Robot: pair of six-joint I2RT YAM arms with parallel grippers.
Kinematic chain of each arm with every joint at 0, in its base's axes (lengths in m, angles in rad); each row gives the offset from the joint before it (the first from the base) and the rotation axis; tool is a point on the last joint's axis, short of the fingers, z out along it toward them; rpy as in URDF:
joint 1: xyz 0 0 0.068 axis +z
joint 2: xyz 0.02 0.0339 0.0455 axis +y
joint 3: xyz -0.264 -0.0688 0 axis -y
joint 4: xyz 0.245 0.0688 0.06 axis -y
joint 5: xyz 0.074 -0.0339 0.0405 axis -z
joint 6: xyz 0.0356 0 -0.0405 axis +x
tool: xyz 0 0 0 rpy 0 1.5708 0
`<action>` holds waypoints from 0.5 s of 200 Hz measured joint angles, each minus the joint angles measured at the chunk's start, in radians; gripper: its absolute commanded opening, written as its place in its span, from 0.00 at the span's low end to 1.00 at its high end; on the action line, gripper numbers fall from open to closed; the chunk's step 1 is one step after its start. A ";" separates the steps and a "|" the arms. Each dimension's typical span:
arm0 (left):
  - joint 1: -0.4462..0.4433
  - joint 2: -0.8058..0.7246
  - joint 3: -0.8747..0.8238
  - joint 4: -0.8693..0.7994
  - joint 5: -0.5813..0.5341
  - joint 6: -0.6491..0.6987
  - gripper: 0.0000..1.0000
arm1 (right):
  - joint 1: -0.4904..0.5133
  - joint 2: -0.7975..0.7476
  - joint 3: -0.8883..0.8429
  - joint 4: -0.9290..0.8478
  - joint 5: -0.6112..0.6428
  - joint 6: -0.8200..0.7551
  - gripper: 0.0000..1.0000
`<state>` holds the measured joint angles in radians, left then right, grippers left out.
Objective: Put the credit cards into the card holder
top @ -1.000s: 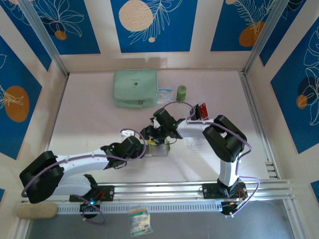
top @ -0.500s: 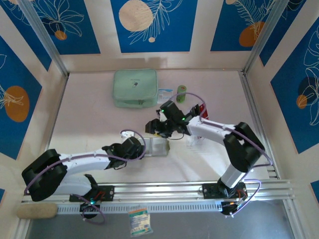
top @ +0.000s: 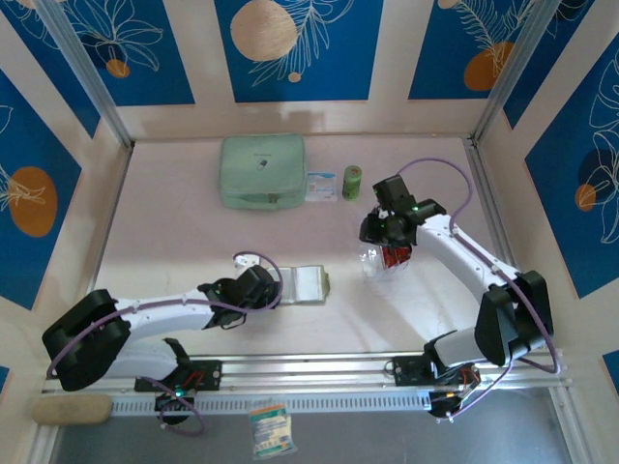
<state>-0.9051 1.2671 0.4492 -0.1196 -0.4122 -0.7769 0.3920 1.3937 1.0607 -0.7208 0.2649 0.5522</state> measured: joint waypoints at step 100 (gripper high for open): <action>0.000 0.000 0.000 0.000 0.000 0.000 0.97 | -0.037 -0.006 0.000 -0.101 0.159 -0.083 0.32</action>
<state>-0.9051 1.2675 0.4492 -0.1196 -0.4122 -0.7769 0.3546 1.3876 1.0607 -0.8223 0.4240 0.4690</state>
